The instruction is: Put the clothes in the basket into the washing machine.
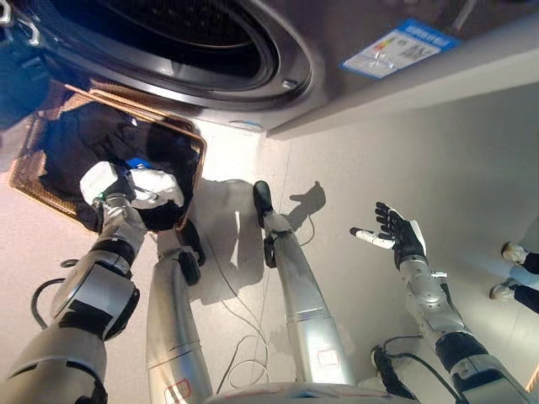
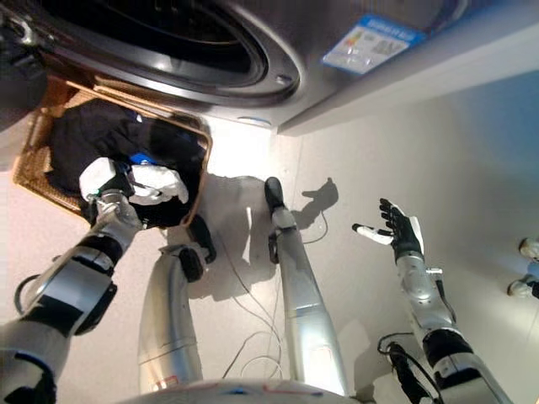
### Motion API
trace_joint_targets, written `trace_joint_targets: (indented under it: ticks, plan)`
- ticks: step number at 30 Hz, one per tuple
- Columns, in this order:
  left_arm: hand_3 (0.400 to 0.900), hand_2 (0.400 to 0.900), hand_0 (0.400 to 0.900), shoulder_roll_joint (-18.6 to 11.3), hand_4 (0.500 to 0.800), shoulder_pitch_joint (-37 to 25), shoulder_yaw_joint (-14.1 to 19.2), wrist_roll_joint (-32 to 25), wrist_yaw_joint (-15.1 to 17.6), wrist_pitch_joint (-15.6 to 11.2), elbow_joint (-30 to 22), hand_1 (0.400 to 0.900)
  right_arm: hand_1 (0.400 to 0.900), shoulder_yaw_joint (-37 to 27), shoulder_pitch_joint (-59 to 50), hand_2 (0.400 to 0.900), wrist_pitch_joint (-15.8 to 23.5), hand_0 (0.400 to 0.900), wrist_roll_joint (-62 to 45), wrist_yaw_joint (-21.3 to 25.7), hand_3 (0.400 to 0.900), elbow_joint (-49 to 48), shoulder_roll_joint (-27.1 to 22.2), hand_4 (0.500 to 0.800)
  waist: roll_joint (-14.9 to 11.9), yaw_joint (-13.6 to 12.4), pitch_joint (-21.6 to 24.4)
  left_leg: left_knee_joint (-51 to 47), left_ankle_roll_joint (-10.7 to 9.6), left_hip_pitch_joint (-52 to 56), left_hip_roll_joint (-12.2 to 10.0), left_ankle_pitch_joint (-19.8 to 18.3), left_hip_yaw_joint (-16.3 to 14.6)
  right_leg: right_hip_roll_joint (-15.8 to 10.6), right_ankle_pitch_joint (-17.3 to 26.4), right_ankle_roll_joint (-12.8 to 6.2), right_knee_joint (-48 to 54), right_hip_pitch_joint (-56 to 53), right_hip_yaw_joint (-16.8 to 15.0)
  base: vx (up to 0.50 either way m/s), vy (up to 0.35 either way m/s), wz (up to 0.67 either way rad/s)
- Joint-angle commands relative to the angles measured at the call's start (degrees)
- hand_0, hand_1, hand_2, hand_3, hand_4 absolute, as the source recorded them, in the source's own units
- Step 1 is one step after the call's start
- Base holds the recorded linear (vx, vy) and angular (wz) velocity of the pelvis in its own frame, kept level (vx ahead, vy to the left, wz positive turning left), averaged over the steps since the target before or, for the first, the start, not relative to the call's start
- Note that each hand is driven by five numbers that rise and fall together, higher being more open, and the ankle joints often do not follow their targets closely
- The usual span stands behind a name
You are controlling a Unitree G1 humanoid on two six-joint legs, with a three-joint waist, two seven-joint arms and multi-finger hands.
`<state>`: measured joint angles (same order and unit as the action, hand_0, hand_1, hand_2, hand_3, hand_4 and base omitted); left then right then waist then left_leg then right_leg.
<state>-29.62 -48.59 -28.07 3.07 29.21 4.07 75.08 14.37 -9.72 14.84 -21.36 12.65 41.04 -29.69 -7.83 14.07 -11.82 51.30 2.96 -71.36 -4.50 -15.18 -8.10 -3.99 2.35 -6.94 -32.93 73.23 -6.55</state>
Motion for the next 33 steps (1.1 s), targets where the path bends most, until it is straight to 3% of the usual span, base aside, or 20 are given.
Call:
trace_joint_targets:
  ticks: [1,4,6,9,12,17,25,29,33]
  plan:
    - [0.4,0.4,0.4,2.1,0.5,0.9,4.3,-8.0,0.1,-5.4,-1.5,0.4,0.9,-2.2,1.3,0.9,0.7,0.9,-0.9,2.8,0.9,3.4,-3.4,0.8,4.1,0.3,3.1,-18.0,-4.3,8.3,0.4,8.6,7.1,0.7,-0.8,1.86,6.9,-8.4,5.4,0.15,-0.062,0.26]
    - [0.4,0.4,0.4,3.9,0.5,1.9,6.2,-14.4,-2.2,-8.2,-3.7,0.4,0.9,-2.8,1.2,0.9,0.4,0.9,-0.9,2.9,0.9,5.5,-2.6,0.8,4.6,-0.3,2.6,-23.7,-4.7,13.8,1.1,10.6,7.3,0.3,0.2,1.73,11.0,-13.3,5.7,0.09,-0.04,0.14]
    - [0.4,0.4,0.4,5.2,0.5,3.6,8.9,-23.0,-6.0,-11.4,-6.7,0.4,0.9,-3.5,0.9,0.9,0.4,0.9,-0.7,2.9,0.9,7.1,-2.1,0.8,5.1,-0.8,2.3,-27.3,-5.2,17.4,1.5,12.0,7.3,0.1,0.8,1.58,13.6,-16.6,6.1,0.08,-0.039,0.11]
    - [0.4,0.4,0.4,7.1,0.5,5.7,11.0,-32.8,-9.2,-15.4,-11.5,0.4,0.9,-4.8,1.6,0.9,0.5,0.9,-0.7,2.6,0.9,7.9,-1.4,0.8,5.7,-1.4,1.8,-31.5,-5.6,22.0,1.9,13.6,7.4,0.0,1.3,1.47,16.3,-20.8,6.4,0.08,-0.055,0.1]
    - [0.4,0.4,0.4,9.5,0.5,7.7,12.5,-41.2,-12.8,-17.9,-15.4,0.4,0.9,-6.0,2.8,0.9,0.4,0.9,-0.7,1.9,0.9,9.1,-0.7,0.8,5.9,-1.3,1.6,-35.6,-5.7,25.8,2.4,16.4,7.0,-0.4,2.8,1.8,18.7,-24.1,6.8,0.01,-0.057,0.11]
    - [0.4,0.4,0.4,11.8,0.5,8.0,12.2,-44.7,-14.9,-18.8,-16.1,0.4,0.9,-6.4,4.2,0.9,0.0,0.9,0.3,1.3,0.9,10.8,-0.2,0.8,6.1,-1.2,1.6,-39.7,-6.4,31.7,2.4,17.8,6.4,-0.3,2.8,1.77,20.8,-29.1,6.9,0.09,-0.051,0.01]
    - [0.4,0.4,0.4,15.1,0.5,6.3,9.6,-43.7,-16.6,-18.5,-16.6,0.4,0.9,-5.7,6.0,0.9,-0.6,0.9,1.9,0.3,0.9,9.4,-0.7,0.8,7.2,0.1,1.9,-47.1,-7.5,41.4,1.9,20.0,3.6,0.5,3.1,1.75,24.3,-35.7,5.2,0.09,-0.039,-0.17]
    - [0.4,0.4,0.4,16.4,0.5,4.5,9.6,-43.3,-15.7,-18.7,-16.6,0.4,0.9,-5.6,6.7,0.9,-0.7,0.9,2.9,0.4,0.9,7.5,-1.0,0.8,7.9,1.0,2.7,-49.5,-7.7,44.5,1.5,20.5,1.9,1.1,3.0,1.71,24.9,-37.0,4.1,0.08,-0.025,-0.3]
    - [0.4,0.4,0.4,15.0,0.5,0.9,12.6,-44.2,-13.4,-19.1,-13.9,0.4,0.9,-5.6,6.9,0.9,-0.8,0.9,3.7,0.6,0.9,6.4,-2.0,0.8,8.1,1.8,3.3,-50.4,-7.9,45.9,0.8,20.4,0.4,1.9,2.9,1.73,24.8,-36.8,3.0,0.05,-0.028,-0.23]
